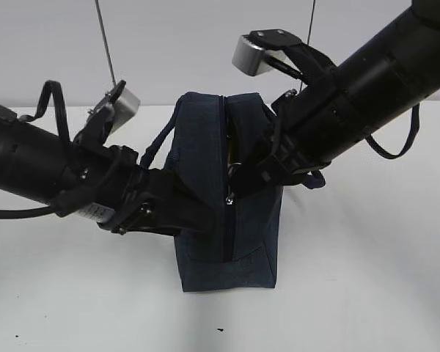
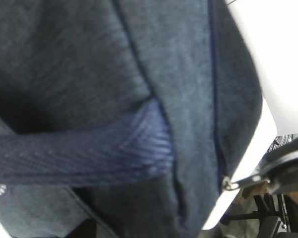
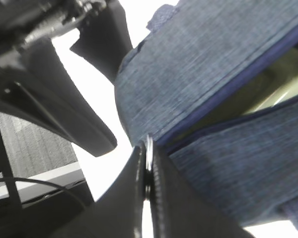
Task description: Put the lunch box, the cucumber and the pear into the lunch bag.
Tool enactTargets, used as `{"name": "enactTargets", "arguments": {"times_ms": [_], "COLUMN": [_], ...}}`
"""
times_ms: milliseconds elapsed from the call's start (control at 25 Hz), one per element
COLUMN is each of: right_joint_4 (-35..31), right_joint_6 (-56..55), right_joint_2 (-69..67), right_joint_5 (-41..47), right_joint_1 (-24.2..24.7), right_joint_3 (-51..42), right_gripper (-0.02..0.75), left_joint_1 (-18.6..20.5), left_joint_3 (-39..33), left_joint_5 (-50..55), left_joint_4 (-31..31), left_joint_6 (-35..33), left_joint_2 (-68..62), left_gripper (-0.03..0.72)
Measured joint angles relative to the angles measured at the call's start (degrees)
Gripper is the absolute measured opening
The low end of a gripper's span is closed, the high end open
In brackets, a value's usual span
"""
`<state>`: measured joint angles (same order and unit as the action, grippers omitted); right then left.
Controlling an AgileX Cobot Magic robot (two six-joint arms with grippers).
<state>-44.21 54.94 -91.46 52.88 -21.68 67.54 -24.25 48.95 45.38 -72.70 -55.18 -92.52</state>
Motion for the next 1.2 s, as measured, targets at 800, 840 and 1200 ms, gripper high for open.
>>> {"name": "enactTargets", "arguments": {"times_ms": [800,840,1200], "right_joint_4": [0.00,0.00,0.00], "right_joint_6": [0.00,0.00,-0.23], "right_joint_2": [-0.23,-0.38,-3.61], "right_joint_5": [-3.88,-3.88,-4.21], "right_joint_1": [0.00,0.00,0.00], "right_joint_3": [4.36,4.45,7.96], "right_gripper": [0.006,0.006,0.006], "left_joint_1": [0.00,0.00,0.00], "left_joint_3": [0.00,0.00,0.00], "left_joint_5": [-3.72,-3.93,-4.12], "left_joint_4": [-1.65,-1.76,-1.88], "left_joint_6": [0.00,0.00,0.00], "left_joint_2": [-1.22,-1.22,-1.22], "left_gripper": [0.300,0.297,0.262]}}
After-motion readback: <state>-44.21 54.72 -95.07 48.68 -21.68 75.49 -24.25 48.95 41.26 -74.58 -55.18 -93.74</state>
